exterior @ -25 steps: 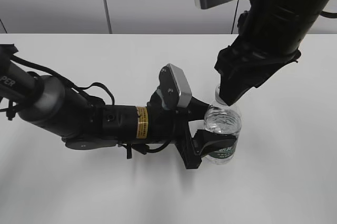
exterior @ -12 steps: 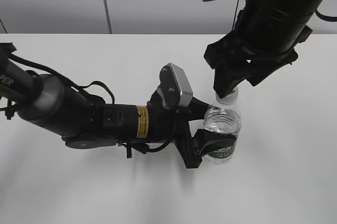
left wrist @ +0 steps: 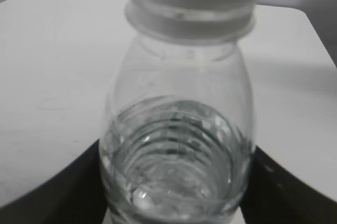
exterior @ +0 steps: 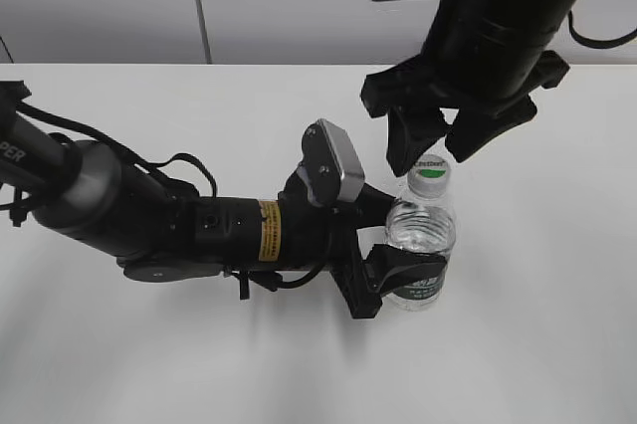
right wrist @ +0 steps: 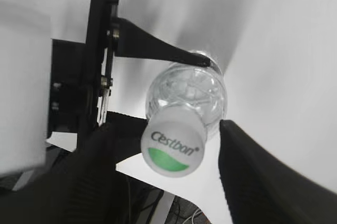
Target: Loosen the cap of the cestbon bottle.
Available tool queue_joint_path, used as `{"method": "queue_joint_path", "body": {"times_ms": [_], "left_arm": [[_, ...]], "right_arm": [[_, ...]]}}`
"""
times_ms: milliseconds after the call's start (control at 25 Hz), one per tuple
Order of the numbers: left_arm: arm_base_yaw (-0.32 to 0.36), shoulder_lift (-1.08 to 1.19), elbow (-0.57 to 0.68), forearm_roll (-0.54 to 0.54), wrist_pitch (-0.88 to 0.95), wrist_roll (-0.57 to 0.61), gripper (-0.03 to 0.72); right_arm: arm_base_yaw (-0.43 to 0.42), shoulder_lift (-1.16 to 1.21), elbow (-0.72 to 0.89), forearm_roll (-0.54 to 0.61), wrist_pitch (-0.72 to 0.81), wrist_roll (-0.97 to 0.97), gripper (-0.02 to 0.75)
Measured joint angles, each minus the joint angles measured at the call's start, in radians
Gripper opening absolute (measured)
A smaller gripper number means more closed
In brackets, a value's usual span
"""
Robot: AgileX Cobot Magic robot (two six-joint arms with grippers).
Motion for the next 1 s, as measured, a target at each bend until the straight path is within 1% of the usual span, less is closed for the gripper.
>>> {"method": "queue_joint_path", "body": {"times_ms": [120, 440, 560, 680, 760, 840, 920, 1000], "left_arm": [[0.0, 0.0, 0.0, 0.0, 0.0, 0.0, 0.526], [0.0, 0.0, 0.0, 0.0, 0.0, 0.0, 0.526], [0.0, 0.0, 0.0, 0.0, 0.001, 0.0, 0.526], [0.0, 0.0, 0.0, 0.0, 0.001, 0.0, 0.526], [0.0, 0.0, 0.0, 0.0, 0.002, 0.0, 0.525], [0.0, 0.0, 0.0, 0.0, 0.002, 0.0, 0.526], [0.0, 0.0, 0.0, 0.0, 0.002, 0.0, 0.526], [0.0, 0.0, 0.0, 0.0, 0.002, 0.0, 0.526]], "right_arm": [[0.0, 0.005, -0.017, 0.0, -0.002, 0.0, 0.465], [0.0, 0.04, -0.019, -0.002, 0.011, -0.004, 0.449], [0.0, 0.04, -0.019, -0.004, 0.03, -0.014, 0.4], [0.0, 0.04, -0.019, -0.004, 0.046, -0.041, 0.32], [0.0, 0.04, -0.019, -0.004, 0.047, -0.066, 0.305], [0.0, 0.04, -0.019, -0.004, 0.048, -0.117, 0.305], [0.0, 0.04, -0.019, -0.004, 0.049, -0.216, 0.305], [0.0, 0.04, -0.019, -0.004, 0.048, -0.396, 0.305]]}}
